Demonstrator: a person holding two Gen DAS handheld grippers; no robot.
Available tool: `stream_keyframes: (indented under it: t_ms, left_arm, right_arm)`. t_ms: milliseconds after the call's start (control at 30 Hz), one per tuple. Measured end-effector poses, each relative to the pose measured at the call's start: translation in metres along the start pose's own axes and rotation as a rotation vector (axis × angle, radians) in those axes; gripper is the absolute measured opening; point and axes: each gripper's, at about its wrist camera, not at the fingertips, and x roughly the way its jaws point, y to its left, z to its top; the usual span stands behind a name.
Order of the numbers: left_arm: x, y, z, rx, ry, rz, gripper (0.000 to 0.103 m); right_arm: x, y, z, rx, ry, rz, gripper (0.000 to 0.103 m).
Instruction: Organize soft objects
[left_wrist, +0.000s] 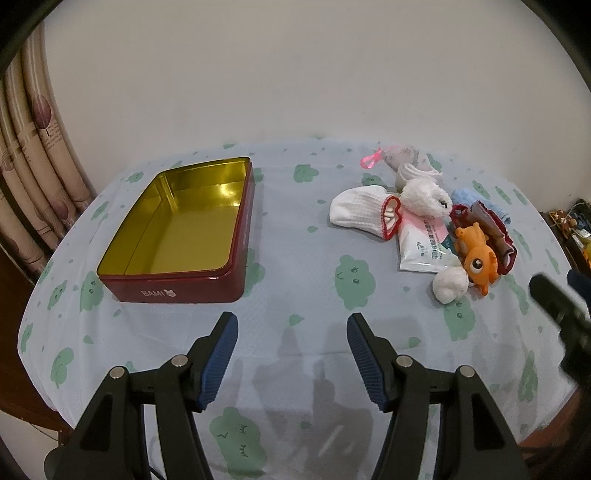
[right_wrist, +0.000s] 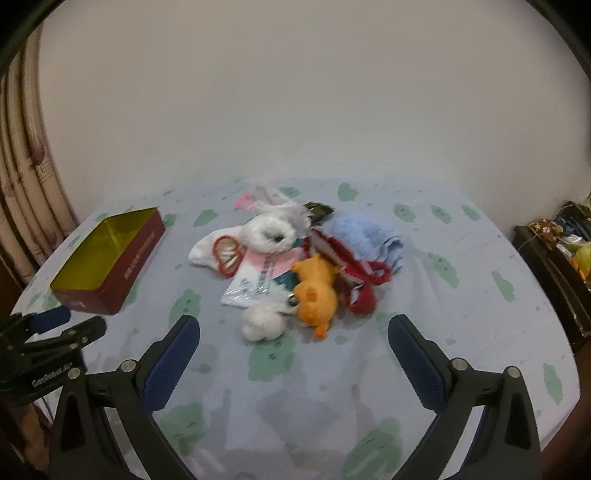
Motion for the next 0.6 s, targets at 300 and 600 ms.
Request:
stream_keyframes:
  t_ms: [300, 600]
  left_arm:
    - [0.01, 0.008, -0.001, -0.008, 0.019, 0.023, 0.063]
    - [0.026, 0.011, 0.002, 0.006, 0.045, 0.045, 0.063]
  right_arm:
    - [0.031, -0.048, 0.038, -0.014, 0.044, -0.038, 0.091]
    - [0.111, -0.102, 0.082, 0.046, 0.172, -0.016, 0.085]
